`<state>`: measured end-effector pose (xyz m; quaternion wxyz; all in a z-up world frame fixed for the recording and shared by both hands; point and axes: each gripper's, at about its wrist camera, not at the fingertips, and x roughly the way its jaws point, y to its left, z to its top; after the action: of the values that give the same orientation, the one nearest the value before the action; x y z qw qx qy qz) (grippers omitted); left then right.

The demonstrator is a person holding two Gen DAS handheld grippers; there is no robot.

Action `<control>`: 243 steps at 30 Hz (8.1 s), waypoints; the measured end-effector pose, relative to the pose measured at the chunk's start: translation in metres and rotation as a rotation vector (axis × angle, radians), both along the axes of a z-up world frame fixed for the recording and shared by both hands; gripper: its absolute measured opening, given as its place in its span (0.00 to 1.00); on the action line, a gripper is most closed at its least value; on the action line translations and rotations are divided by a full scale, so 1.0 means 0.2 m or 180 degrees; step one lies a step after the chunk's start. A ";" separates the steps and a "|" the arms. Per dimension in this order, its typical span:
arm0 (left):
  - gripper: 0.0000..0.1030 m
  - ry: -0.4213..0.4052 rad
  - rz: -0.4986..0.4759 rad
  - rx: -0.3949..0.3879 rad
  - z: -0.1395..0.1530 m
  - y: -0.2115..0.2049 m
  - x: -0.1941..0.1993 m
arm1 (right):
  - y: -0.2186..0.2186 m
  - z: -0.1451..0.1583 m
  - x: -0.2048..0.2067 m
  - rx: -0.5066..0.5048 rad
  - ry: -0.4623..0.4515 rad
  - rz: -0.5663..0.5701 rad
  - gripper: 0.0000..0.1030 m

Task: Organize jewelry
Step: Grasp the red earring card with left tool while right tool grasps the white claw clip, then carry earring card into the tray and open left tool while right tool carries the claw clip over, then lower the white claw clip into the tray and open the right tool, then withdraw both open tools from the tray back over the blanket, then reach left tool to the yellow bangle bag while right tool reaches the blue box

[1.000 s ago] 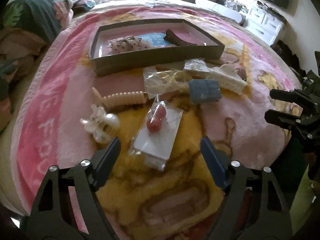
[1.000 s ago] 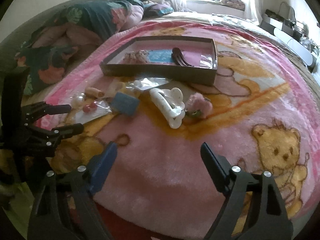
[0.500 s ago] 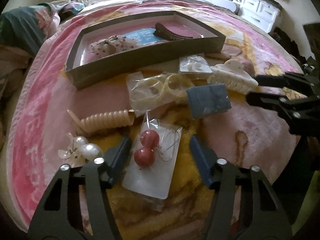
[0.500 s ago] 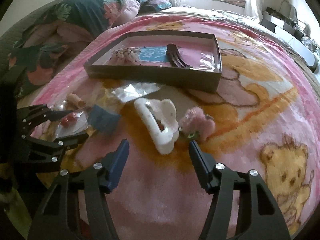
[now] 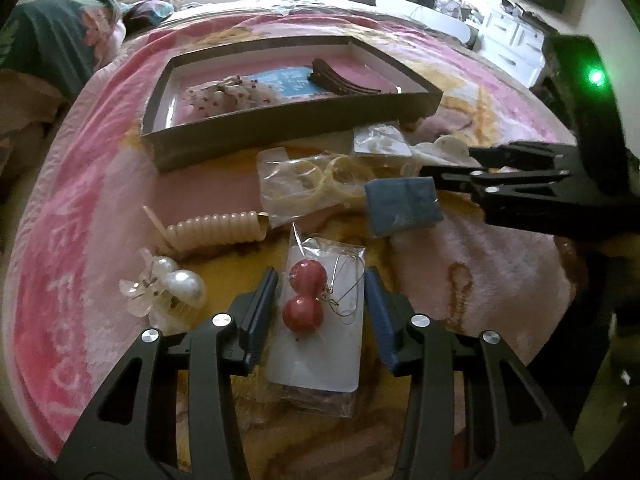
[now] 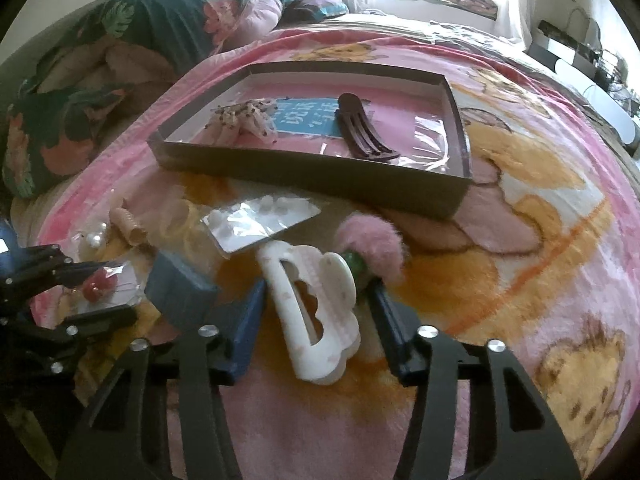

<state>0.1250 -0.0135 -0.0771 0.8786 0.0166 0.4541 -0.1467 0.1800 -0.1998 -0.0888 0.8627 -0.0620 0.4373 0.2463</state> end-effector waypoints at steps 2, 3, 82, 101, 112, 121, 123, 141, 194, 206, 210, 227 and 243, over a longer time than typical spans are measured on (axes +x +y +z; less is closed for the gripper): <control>0.35 -0.0006 0.0028 -0.0022 0.01 0.01 -0.01 | 0.01 0.00 -0.01 -0.0041 -0.0055 0.0006 0.40; 0.35 -0.0014 0.0048 -0.0043 0.02 0.02 -0.01 | 0.01 0.00 -0.02 -0.0041 -0.0070 0.0005 0.39; 0.35 -0.0250 0.0160 -0.0091 0.41 -0.16 0.72 | -0.30 0.56 0.39 0.0400 -0.0625 -0.0442 0.39; 0.35 0.0110 0.0120 0.0007 0.14 -0.17 0.90 | -0.16 0.31 0.73 0.0167 -0.0270 -0.0433 0.39; 0.57 0.0085 0.0214 0.0009 0.14 -0.09 0.87 | -0.07 0.17 0.81 0.0098 -0.0077 -0.0420 0.39; 0.71 0.0011 0.0324 -0.0067 0.22 -0.01 0.76 | -0.01 0.11 0.80 0.0081 -0.0005 -0.0350 0.41; 0.72 0.0023 0.0359 -0.0115 0.23 -0.01 0.74 | -0.01 0.12 0.78 0.0086 -0.0028 -0.0344 0.45; 0.87 -0.0196 0.0528 -0.0289 0.43 0.02 0.56 | -0.19 0.39 0.52 0.0409 -0.0362 -0.0448 0.83; 0.91 -0.0579 0.0755 -0.0211 0.66 0.16 -0.03 | -0.34 0.77 -0.31 0.0559 -0.0973 -0.0294 0.91; 0.91 -0.0445 0.0722 0.0007 0.51 0.12 -0.09 | -0.28 0.59 -0.39 0.0416 -0.0798 -0.0213 0.91; 0.91 -0.0417 0.0701 0.0057 0.46 0.10 -0.12 | -0.26 0.54 -0.42 0.0397 -0.0748 -0.0199 0.91; 0.91 -0.0298 0.0813 0.0150 0.34 0.20 -0.14 | -0.10 0.41 -0.46 0.0313 -0.0543 0.0014 0.91; 0.91 -0.0119 0.0617 -0.0051 0.27 0.23 0.13 | 0.13 0.19 -0.34 0.0170 -0.0359 0.0048 0.91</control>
<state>0.1513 0.0325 -0.0231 0.8971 -0.0318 0.4359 -0.0643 0.1120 -0.1743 -0.0500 0.8854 -0.0561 0.3808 0.2605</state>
